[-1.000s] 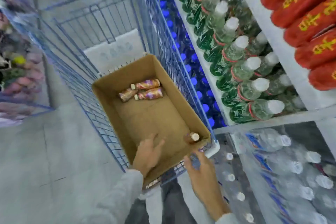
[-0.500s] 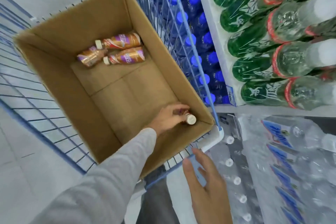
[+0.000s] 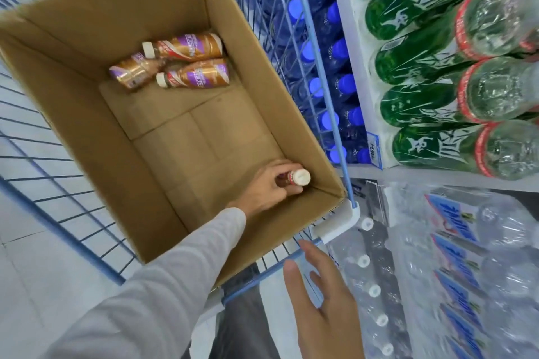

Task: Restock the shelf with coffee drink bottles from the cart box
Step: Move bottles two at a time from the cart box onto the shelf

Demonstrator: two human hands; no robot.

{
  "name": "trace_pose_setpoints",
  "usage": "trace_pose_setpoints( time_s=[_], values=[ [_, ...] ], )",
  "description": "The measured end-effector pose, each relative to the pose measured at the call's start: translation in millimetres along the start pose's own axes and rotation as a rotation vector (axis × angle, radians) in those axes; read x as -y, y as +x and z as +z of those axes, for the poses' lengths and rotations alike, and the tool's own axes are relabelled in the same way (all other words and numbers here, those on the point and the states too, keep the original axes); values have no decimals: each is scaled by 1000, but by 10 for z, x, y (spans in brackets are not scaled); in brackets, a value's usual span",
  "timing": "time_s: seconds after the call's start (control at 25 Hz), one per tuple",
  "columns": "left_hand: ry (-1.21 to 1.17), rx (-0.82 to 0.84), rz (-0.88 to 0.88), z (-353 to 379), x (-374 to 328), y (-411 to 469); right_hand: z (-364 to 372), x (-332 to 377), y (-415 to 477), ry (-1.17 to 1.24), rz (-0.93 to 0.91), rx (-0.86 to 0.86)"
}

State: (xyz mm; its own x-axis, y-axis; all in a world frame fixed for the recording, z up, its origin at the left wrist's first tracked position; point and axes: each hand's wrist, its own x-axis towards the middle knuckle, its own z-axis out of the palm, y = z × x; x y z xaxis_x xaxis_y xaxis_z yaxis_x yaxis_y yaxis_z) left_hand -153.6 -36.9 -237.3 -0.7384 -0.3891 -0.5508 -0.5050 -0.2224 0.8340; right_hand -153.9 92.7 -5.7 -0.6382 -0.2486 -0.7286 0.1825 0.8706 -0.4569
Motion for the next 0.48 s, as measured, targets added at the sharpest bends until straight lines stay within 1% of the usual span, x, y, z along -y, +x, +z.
trace_pose_setpoints(
  time_s=[0.12,0.2,0.32,0.48],
  values=[
    [-359,-84,-131,-181,-49,-144,3,60,-4,-23,-31,8],
    [-425,-139,-164,-371,-131,-279,12,118,4,-23,-65,25],
    [-499,-242,-164,-718,-274,-594,52,292,66,-10,-113,102],
    [-584,-362,-119,-1189,-529,-1168,198,645,341,-113,-274,158]
  ],
)
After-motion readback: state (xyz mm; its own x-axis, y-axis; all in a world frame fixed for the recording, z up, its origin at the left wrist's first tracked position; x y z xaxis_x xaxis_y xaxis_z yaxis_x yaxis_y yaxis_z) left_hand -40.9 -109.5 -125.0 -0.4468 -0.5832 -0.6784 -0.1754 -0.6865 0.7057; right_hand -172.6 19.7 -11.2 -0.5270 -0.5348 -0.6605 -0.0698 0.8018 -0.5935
